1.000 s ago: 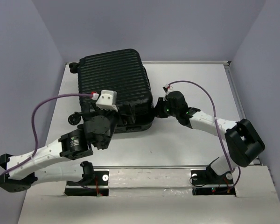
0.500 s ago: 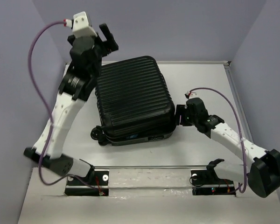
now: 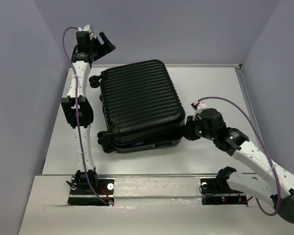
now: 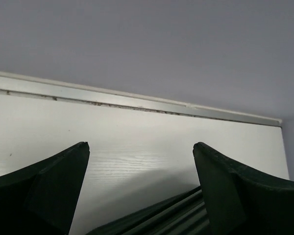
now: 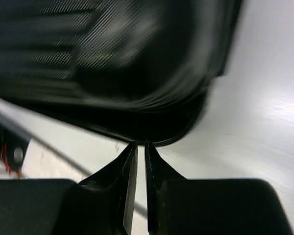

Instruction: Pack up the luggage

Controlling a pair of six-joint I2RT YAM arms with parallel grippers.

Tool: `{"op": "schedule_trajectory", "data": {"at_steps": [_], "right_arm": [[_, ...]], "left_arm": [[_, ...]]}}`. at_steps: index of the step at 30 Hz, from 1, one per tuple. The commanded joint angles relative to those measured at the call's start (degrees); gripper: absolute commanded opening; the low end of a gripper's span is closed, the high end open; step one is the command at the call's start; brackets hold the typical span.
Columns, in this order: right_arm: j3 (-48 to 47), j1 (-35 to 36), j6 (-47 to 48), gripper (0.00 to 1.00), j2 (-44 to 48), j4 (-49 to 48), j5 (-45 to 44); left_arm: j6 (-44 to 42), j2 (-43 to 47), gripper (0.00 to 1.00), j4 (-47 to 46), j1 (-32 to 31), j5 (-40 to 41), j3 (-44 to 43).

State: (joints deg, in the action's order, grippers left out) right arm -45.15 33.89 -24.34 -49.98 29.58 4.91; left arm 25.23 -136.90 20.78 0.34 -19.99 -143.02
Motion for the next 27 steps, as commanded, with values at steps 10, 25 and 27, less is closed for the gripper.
{"op": "schedule_trajectory", "data": {"at_steps": [10, 25, 27], "right_arm": [[8.8, 9.7, -6.4, 0.09, -10.2, -20.5, -5.2], [-13.6, -6.6, -6.5, 0.09, -37.5, -43.1, 10.3], [-21.3, -6.6, -9.2, 0.09, -47.3, -43.1, 17.8]], "left_arm": [[-1.3, -8.7, 0.88, -11.8, -2.3, -35.5, 4.8], [9.3, 33.2, 0.78, -33.3, -4.0, -13.3, 81.8], [9.0, 43.1, 0.78, -34.1, -4.1, -11.6, 92.1]]}}
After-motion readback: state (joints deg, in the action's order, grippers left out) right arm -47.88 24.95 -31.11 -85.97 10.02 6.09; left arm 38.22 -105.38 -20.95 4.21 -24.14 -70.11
